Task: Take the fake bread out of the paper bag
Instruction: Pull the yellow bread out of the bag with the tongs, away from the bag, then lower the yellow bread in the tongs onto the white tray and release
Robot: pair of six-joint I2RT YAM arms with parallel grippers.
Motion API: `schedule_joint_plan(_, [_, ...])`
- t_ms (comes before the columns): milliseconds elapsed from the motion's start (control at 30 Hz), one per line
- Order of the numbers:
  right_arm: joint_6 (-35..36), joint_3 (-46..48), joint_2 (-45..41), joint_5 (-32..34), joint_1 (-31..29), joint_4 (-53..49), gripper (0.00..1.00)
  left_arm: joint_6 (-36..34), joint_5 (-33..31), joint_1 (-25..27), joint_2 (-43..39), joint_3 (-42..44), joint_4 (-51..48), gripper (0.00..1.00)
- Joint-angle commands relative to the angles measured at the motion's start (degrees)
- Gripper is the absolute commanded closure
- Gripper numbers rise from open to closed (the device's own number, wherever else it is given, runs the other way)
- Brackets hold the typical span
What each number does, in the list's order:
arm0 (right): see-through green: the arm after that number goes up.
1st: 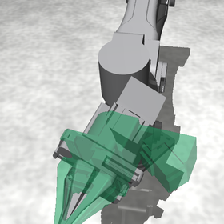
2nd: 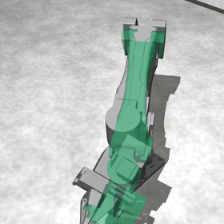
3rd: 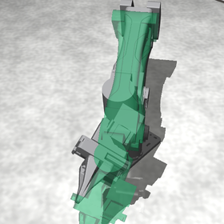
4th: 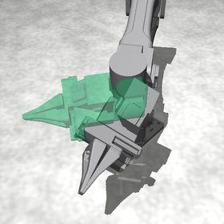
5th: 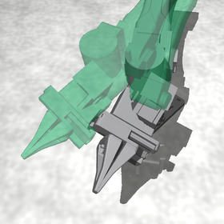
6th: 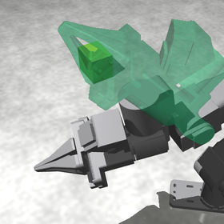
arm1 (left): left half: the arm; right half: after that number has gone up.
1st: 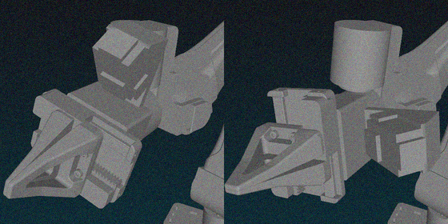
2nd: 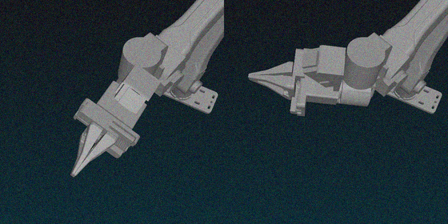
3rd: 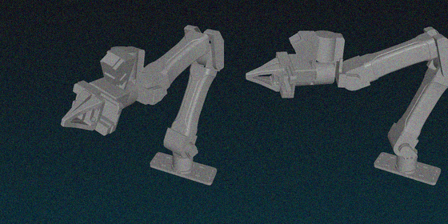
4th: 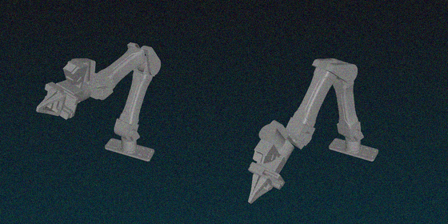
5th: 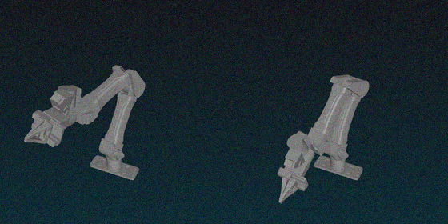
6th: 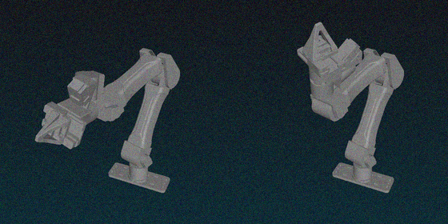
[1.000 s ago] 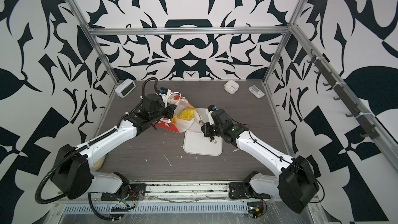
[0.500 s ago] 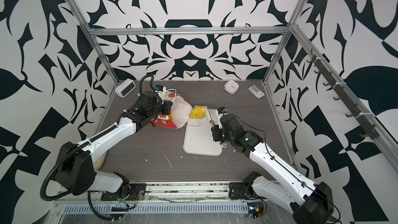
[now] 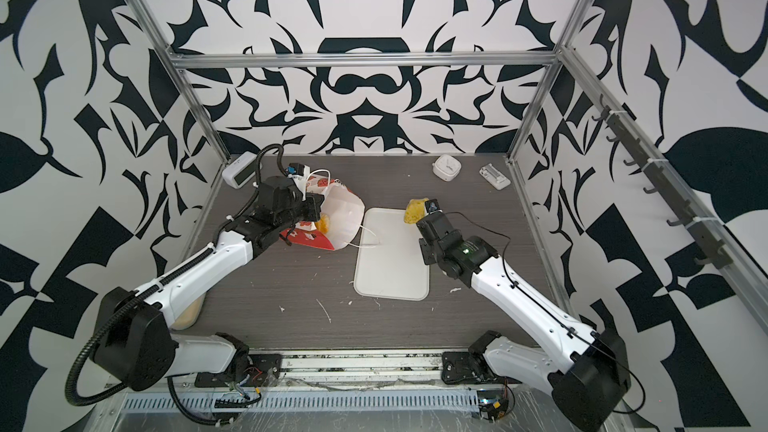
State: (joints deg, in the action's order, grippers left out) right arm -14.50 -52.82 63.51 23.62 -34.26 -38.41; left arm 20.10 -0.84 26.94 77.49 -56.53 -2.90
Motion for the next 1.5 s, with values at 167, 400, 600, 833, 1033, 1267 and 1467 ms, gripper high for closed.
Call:
schedule_joint_plan(167, [3.8,-3.47,1.83,8.08,-0.15,-0.63,0.87,-0.23,0.14,-0.65,-2.7,1.65,0.15,0.97])
schedule_joint_plan(400, [4.61,-3.38,4.55,10.12,-1.05,-1.32,0.87,-0.52,0.36,-0.83,-2.99,2.0,0.52,0.97])
schedule_joint_plan(600, [3.74,-5.32,6.63,10.08,-4.49,-3.01,0.86,-0.43,0.31,-0.96,-3.42,2.62,1.08,0.97])
schedule_joint_plan(833, [0.88,-6.68,7.5,8.84,-8.18,-5.63,0.82,-0.31,0.64,-1.19,-3.42,3.05,1.53,0.97])
schedule_joint_plan(1033, [-3.27,-6.25,7.3,5.87,-11.44,-8.3,0.79,-0.06,0.84,-1.2,-3.41,3.62,2.36,0.97])
schedule_joint_plan(1267, [-8.65,-5.59,6.19,1.47,-16.06,-8.59,0.69,-0.06,1.01,-1.62,-3.49,4.54,2.94,0.97])
schedule_joint_plan(1467, [-11.96,-3.49,7.56,-2.54,-18.78,-6.09,0.64,0.46,1.34,-1.67,-3.67,5.38,3.77,0.97])
